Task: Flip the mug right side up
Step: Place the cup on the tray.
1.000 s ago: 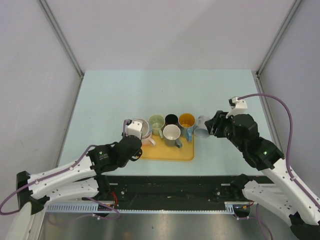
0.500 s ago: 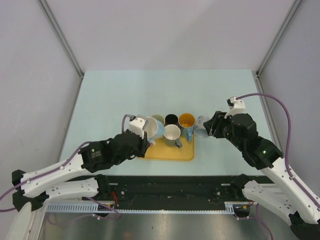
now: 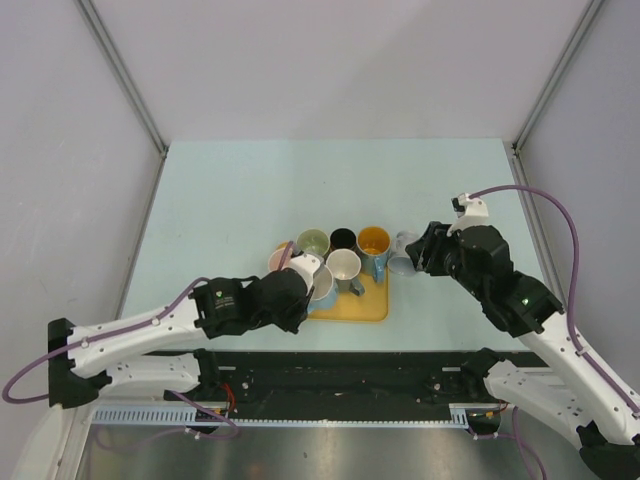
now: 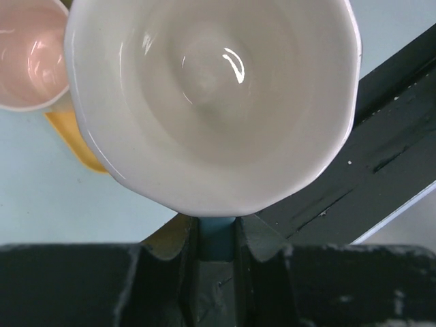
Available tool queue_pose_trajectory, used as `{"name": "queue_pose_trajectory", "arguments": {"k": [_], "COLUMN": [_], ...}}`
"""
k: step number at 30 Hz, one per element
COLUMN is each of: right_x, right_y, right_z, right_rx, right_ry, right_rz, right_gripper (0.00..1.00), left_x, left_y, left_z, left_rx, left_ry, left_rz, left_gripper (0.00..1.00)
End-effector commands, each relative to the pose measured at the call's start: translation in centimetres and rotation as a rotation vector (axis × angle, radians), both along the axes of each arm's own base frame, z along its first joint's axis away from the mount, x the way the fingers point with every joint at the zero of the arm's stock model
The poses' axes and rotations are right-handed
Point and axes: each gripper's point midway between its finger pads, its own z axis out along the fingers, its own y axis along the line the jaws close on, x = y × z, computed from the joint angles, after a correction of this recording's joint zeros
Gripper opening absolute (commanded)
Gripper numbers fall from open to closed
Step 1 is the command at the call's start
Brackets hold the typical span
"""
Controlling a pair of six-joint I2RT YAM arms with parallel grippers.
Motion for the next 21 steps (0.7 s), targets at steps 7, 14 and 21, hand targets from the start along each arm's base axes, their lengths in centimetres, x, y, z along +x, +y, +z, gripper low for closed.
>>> {"name": "queue_pose_trajectory", "arguments": {"k": [7, 14, 21], "right_x": [0.4, 0.4, 0.5], "right_y": [0.0, -0.3, -0.4], "right_z": [0.9, 0.5, 0.1], "right_rx": [0.013, -0.007, -0.016], "right_ry": [-0.021, -0.022, -0.015], "right_rz": [-0.012, -0.016, -0.014], "right_gripper": [0.50, 0.50, 0.50], "left_x": [0.7, 2.3, 4.2], "left_y": [-1.8, -1.9, -2.0], "left_z": [-0.9, -3.7, -4.7], "left_rx": [-0.020, -0.011, -0.016], "left_ry": [0.013, 0.024, 0.030], "left_rz": [0.004, 0.033, 0.049], "left_gripper": [0.00, 0.00, 0.00]}}
